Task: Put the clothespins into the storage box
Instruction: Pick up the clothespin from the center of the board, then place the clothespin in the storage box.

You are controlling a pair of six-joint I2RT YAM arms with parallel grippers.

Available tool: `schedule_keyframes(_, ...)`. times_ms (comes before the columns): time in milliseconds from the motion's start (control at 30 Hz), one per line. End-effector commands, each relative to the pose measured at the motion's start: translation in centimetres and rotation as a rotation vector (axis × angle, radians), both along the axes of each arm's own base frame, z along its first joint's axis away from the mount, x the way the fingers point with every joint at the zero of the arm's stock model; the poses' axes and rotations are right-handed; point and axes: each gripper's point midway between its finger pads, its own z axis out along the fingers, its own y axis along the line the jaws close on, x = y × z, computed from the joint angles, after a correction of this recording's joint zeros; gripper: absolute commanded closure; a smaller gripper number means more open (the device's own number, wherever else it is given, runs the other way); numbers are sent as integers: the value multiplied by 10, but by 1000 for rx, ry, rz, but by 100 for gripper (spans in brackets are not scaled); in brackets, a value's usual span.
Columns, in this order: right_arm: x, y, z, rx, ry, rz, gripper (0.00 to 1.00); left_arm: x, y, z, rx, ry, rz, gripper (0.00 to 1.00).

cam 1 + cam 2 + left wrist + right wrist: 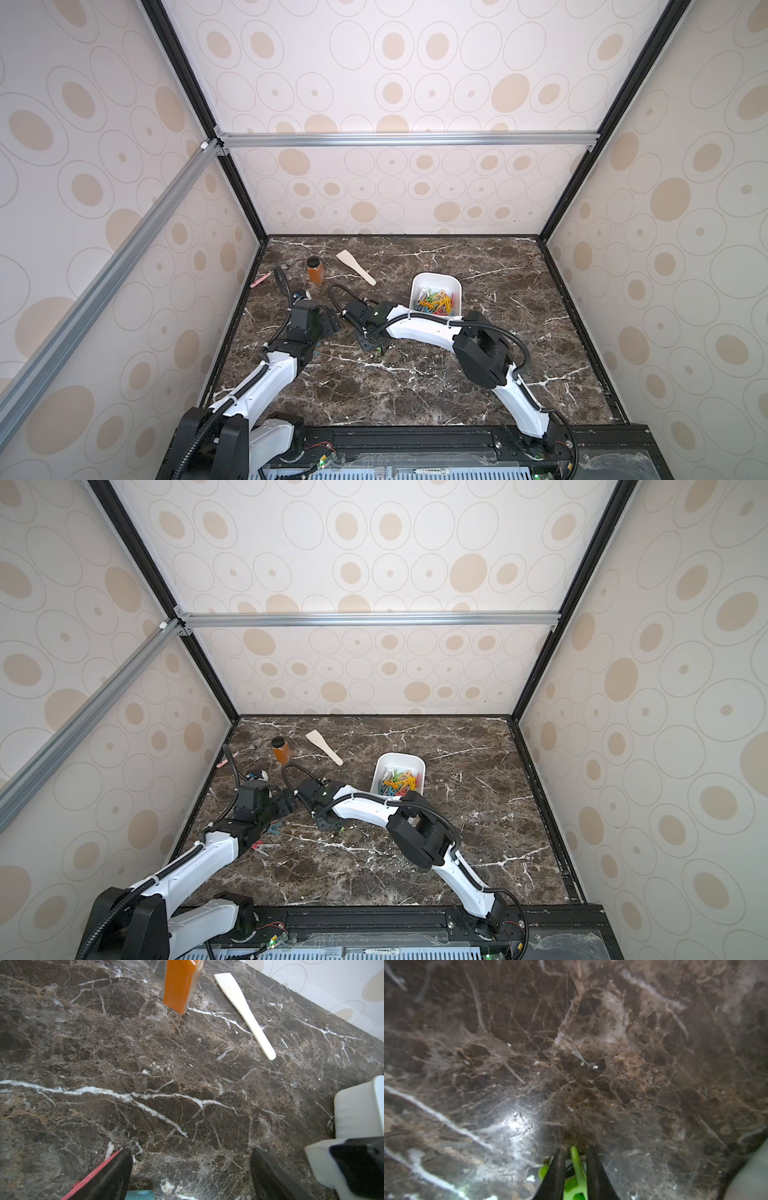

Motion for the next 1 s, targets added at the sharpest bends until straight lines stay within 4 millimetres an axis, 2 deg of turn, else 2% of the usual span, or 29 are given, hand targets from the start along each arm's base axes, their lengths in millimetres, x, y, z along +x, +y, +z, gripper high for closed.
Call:
schedule_keyframes(0, 1, -11, -2, -44, 1, -9, 86, 4, -2, 5, -14, -26, 7, 12)
schedule_keyframes(100, 1, -8, 15, -15, -12, 3, 94, 5, -3, 5, -14, -22, 6, 12)
schedule_keyframes(167, 1, -8, 35, 15, -31, 8, 97, 5, -1, 7, -2, -24, 10, 12)
schedule_keyframes(300, 3, -16, 88, 76, -99, 13, 98, 7, 7, 18, 37, -41, 42, 12)
schedule_keyframes(400, 13, -41, 113, 102, -124, -32, 98, 10, 8, 28, 70, -65, 47, 13)
schedule_keyframes(500, 35, -82, 127, 107, -168, -126, 98, 14, -11, 40, 122, -98, -14, 13)
schedule_keyframes(633, 65, -150, 120, 101, -176, -293, 98, 16, -58, 44, 135, -119, -141, 13)
schedule_keyframes(733, 78, -188, 113, 96, -178, -393, 98, 14, -90, 39, 143, -113, -218, 13)
schedule_keyframes(867, 89, -208, 108, 68, -195, -439, 95, 13, -123, 34, 164, -111, -300, 13)
schedule_keyframes(967, 92, -213, 107, 27, -200, -447, 84, 14, -134, 32, 189, -100, -330, 12)
